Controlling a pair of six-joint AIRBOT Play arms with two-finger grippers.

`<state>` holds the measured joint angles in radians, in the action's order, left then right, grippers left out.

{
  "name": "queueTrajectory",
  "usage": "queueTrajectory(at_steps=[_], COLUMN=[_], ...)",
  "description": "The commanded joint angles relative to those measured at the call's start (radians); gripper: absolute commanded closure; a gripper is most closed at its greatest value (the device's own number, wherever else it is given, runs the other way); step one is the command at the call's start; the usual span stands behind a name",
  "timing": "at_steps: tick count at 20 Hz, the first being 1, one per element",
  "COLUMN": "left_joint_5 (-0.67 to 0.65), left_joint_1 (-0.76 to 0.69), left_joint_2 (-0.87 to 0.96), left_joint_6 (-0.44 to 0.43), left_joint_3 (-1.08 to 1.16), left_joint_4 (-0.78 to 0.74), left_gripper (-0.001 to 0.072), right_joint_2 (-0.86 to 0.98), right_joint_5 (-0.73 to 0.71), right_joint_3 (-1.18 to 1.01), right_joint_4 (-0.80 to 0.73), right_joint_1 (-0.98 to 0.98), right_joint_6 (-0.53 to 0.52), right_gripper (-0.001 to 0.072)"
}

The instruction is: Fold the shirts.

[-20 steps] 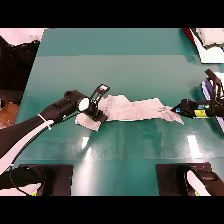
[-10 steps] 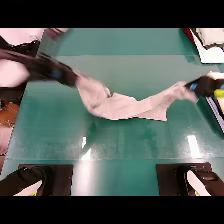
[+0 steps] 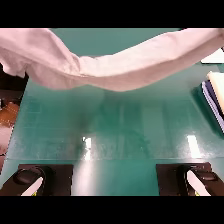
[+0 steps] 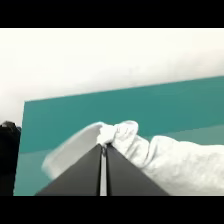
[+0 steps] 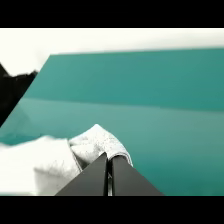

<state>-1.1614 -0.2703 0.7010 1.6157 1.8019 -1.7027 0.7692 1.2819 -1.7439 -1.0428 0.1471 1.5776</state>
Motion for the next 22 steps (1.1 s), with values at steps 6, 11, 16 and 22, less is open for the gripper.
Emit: queueTrajectory(at_steps=[6, 11, 16, 22], left_joint_5=[-0.206, -0.227, -0.055, -0.040], left_joint_1=[0.010, 0.010, 0.010, 0.010], left_joint_2=[0.054, 0.210, 0.365, 0.422], left_joint_6=[0.000, 0.000, 0.001, 0.000], left_joint_3=[-0.056, -0.381, -0.669, -0.671], left_joint_4=[-0.004, 0.013, 0.067, 0.086], left_gripper=[0.0682, 0.0681, 0.0681, 0.0681], right_joint_2=[0.173, 0.395, 0.556, 0.643], right_joint_5=[0.381, 0.517, 0.187, 0.069], right_joint_3=[-0.228, -0.031, 0.221, 0.173], right_joint_4=[-0.179, -0.179, -0.098, 0.044], right_joint_1=[-0.002, -0.002, -0.002, 0.051], right_joint_6=[0.153, 0.123, 0.044, -0.049], right_gripper=[0.0702, 0.0700, 0.0699, 0.0140])
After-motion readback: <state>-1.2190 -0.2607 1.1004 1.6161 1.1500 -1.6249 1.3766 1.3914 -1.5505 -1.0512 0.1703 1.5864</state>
